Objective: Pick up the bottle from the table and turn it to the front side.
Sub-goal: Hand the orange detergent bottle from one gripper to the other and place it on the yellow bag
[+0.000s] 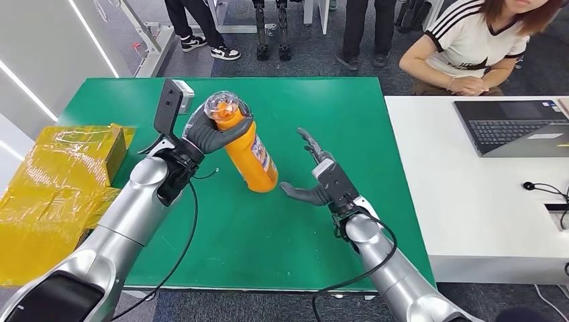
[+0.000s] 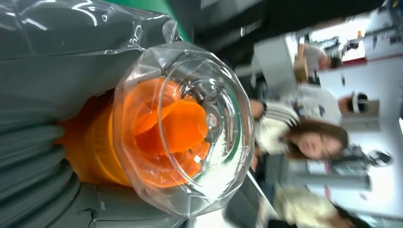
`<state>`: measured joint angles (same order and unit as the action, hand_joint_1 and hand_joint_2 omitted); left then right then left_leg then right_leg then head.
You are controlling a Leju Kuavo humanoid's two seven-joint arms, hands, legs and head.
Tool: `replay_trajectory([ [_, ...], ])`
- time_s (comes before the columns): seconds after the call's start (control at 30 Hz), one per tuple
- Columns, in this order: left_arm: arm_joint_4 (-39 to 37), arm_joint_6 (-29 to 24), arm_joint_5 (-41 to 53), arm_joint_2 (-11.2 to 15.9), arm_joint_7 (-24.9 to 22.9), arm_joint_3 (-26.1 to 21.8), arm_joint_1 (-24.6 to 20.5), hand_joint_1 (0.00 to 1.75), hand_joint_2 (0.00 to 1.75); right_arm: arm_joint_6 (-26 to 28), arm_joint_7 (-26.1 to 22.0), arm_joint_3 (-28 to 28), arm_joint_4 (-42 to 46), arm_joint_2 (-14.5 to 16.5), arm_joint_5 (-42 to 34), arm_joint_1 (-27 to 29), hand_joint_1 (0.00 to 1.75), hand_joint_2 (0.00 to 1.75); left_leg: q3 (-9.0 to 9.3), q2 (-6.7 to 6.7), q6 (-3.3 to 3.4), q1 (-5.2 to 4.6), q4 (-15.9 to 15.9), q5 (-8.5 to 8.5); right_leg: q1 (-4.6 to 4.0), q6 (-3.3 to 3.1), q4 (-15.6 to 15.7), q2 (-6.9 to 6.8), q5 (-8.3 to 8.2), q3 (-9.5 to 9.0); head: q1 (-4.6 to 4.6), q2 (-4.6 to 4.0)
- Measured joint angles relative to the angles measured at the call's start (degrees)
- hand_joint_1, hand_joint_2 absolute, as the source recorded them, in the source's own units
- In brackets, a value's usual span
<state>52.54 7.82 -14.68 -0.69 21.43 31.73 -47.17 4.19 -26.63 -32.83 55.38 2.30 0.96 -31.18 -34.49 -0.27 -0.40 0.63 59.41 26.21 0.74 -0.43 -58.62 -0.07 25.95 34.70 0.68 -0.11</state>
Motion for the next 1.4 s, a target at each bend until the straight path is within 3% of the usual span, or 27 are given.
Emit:
replay_trajectory([
  [0.13, -0.01, -5.33, 10.58, 1.33, 3.25, -0.05, -2.25, 1.75, 1.75, -1.24, 0.51, 0.75, 5.7, -3.01, -1.24, 3.56, 0.0, 1.75, -0.01, 0.0, 0.0, 0.0, 0.0, 0.0, -0.01, 0.0, -0.01, 0.0, 0.0, 0.01, -0.01, 0.0],
  [0.27, -0.19, -18.91, 29.84, 2.31, 5.44, 0.22, -5.89, 1.75, 1.75, -2.14, 0.79, 1.06, 11.5, -5.37, -2.08, 6.38, 0.0, 1.75, -0.01, 0.03, 0.0, 0.0, 0.0, 0.0, -0.01, 0.0, -0.01, 0.02, 0.0, 0.01, 0.0, 0.0],
  [0.4, -0.21, -33.2, 55.73, 3.95, 1.97, 2.21, -8.92, 1.75, 1.75, -2.24, 0.85, 2.08, 17.27, -6.67, -1.56, 9.21, 0.0, 1.75, 0.0, 0.0, 0.0, 0.0, -0.01, 0.0, -0.01, 0.0, -0.01, 0.0, 0.0, 0.0, -0.01, 0.0],
  [0.5, -0.2, -36.99, 70.51, 5.05, -2.27, 2.92, -9.49, 1.75, 1.75, -2.4, 0.72, 3.59, 21.19, -7.2, 0.01, 11.63, 0.0, 1.75, -0.01, 0.02, 0.0, 0.0, -0.01, 0.0, -0.01, 0.0, -0.01, 0.01, 0.0, 0.01, 0.0, 0.0],
  [0.67, -0.19, -37.11, 91.01, 7.04, -7.79, 3.71, -8.32, 1.75, 1.75, -3.29, -0.43, 7.07, 26.67, -8.17, 2.83, 15.77, 0.0, 1.75, -0.01, 0.03, 0.0, -0.01, -0.02, 0.01, 0.0, 0.0, 0.0, 0.03, 0.0, 0.0, -0.01, 0.0],
  [0.93, -0.1, -33.88, 102.72, 11.62, -12.08, 3.84, -3.25, 1.75, 1.75, -2.35, -1.75, 12.46, 33.27, -8.53, 5.09, 22.72, 0.0, 1.75, 0.0, 0.09, -0.02, 0.0, -0.06, 0.02, 0.0, -0.02, -0.01, 0.08, 0.02, 0.02, 0.0, 0.0],
  [1.1, -0.64, -25.74, 104.14, 15.89, -17.67, 4.7, -0.01, 1.75, 1.75, -1.72, -2.63, 16.09, 37.49, -8.53, 6.63, 28.55, 0.0, 1.75, -0.03, 0.17, -0.05, 0.02, -0.1, 0.05, -0.02, -0.04, -0.01, 0.17, 0.03, 0.11, 0.0, 0.0],
  [1.23, -0.82, -24.73, 104.14, 16.5, -18.3, 4.95, 0.29, 1.75, 1.75, -1.61, -2.8, 16.6, 37.93, -8.53, 6.71, 29.28, 0.0, 1.75, -0.04, 0.17, -0.05, 0.02, -0.11, 0.05, -0.02, -0.03, -0.01, 0.17, 0.03, 0.12, 0.02, 0.0],
  [1.4, -2.59, -15.28, 104.39, 20.07, -19.21, 5.05, 2.14, 1.75, 1.75, -2.18, -3.69, 21.25, 40.33, -7.72, 6.1, 33.27, 0.0, 1.75, -0.09, 0.17, -0.05, 0.0, -0.1, 0.04, -0.01, -0.03, 0.0, 0.15, 0.02, 0.14, -0.01, 0.0],
])
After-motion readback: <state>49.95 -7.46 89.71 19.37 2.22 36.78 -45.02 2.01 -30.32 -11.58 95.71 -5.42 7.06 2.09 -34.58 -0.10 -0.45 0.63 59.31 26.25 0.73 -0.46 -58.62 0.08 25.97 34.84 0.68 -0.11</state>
